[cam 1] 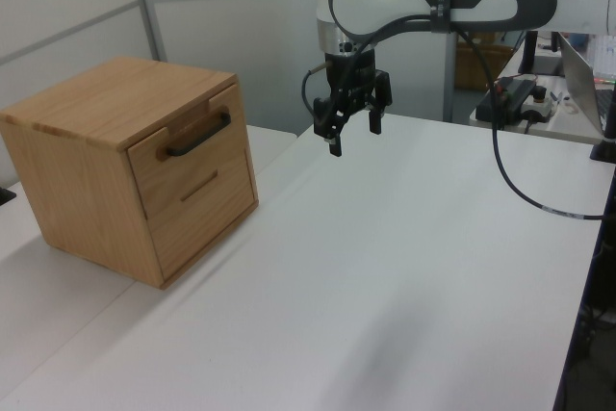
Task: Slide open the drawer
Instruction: 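Open the gripper wide above the table beside the wooden cabinet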
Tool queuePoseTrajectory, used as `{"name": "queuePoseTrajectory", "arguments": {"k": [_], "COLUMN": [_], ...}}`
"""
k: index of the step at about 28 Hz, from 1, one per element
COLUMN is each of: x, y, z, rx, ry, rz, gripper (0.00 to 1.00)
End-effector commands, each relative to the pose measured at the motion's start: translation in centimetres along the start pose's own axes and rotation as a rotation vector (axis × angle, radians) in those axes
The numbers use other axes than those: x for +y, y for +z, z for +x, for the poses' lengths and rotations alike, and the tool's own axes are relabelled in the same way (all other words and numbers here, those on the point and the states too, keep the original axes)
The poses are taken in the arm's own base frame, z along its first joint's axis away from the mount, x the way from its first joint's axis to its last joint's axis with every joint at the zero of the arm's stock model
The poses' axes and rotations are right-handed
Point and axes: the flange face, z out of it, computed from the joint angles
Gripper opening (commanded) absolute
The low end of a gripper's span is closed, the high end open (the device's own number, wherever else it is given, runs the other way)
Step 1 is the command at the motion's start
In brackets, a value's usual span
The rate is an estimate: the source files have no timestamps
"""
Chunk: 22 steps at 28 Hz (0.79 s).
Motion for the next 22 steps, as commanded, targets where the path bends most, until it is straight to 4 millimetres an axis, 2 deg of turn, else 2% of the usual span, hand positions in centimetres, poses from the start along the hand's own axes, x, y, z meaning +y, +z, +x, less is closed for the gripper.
{"name": "queuePoseTrajectory", "arguments": {"k": [1, 5, 12, 17, 22], "x": [0.1, -0.1, -1.5, -1.8, -2.6], "y": [0.4, 0.4, 2.0, 1.8, 3.0], "z": [-0.6, -0.7, -0.1, 0.3, 1.9], "rx": [-0.028, -0.030, -0.045, -0.027, -0.026], "ry": [0.230, 0.378, 0.682, 0.838, 1.035], "rz": [0.010, 0.008, 0.000, 0.031, 0.106], "gripper": [1.00, 1.00, 1.00, 1.00, 1.00]}}
